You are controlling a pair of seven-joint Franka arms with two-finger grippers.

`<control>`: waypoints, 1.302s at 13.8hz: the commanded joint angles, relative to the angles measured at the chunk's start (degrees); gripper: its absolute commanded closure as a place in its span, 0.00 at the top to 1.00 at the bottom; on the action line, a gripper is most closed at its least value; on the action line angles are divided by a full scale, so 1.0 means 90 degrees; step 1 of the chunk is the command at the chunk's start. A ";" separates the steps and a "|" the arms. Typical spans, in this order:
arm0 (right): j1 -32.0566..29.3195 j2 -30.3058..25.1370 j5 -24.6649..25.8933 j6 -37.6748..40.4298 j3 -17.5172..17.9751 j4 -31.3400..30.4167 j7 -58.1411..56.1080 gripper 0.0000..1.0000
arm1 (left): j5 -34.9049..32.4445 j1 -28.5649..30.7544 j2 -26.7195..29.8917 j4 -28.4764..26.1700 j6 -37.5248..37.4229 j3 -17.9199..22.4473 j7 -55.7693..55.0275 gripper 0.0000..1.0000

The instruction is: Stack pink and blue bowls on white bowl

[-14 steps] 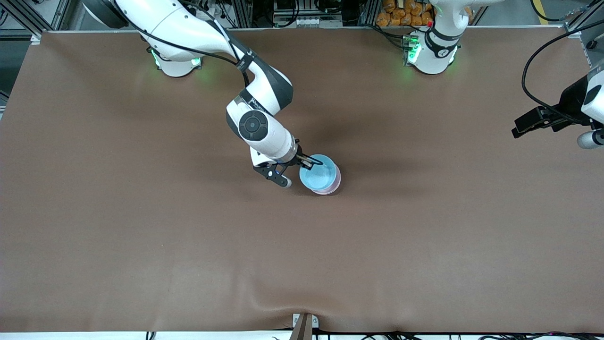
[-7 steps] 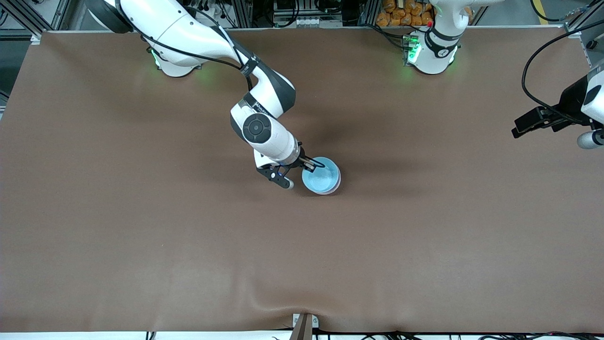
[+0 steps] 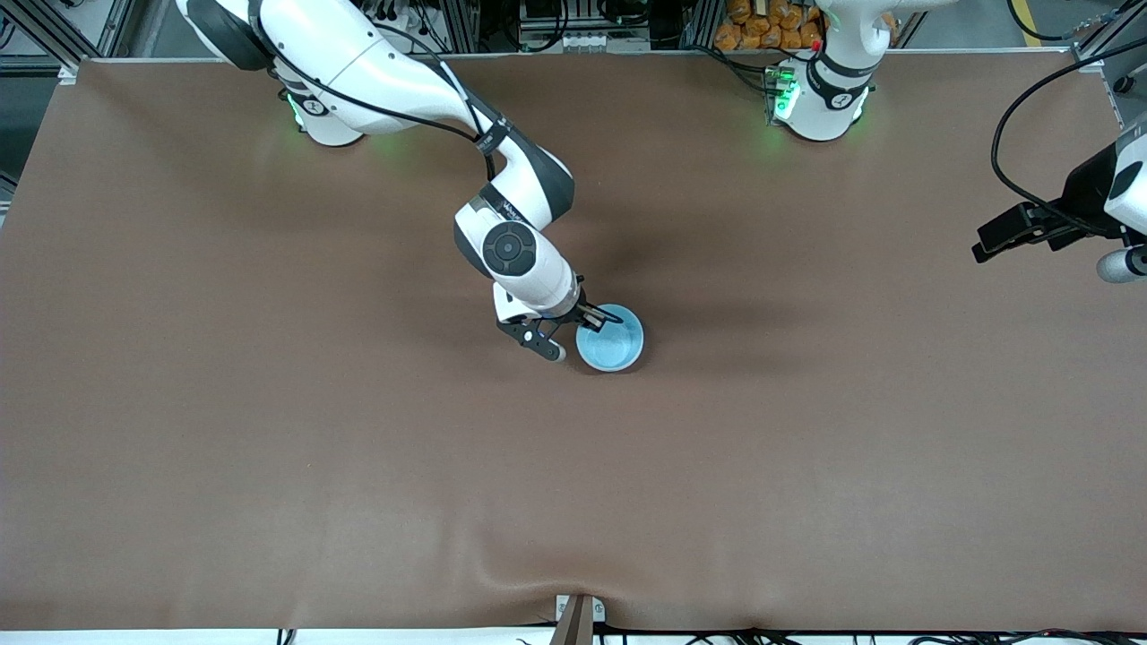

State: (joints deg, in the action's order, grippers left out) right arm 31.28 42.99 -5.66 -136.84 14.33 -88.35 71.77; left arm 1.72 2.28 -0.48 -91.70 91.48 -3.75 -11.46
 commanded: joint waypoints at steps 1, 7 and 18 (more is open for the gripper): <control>-0.0038 0.0097 0.0053 0.0136 -0.0069 0.0285 0.0131 0.46 | 0.0063 0.0040 0.0044 0.0013 0.0138 -0.0013 0.0151 1.00; -0.0195 0.0019 0.0111 0.1677 -0.0088 0.1611 0.0072 1.00 | 0.0053 0.0050 0.0073 0.0013 0.0148 -0.0003 0.0151 1.00; -0.2223 -0.0401 0.1341 0.2441 -0.0177 0.2248 -0.1930 1.00 | 0.0053 0.0040 0.0336 0.0003 -0.0135 -0.0022 0.0151 1.00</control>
State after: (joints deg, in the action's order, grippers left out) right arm 14.43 41.34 3.49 -116.81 11.28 -67.90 55.08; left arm 1.72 2.31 0.99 -91.55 91.43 -3.67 -11.46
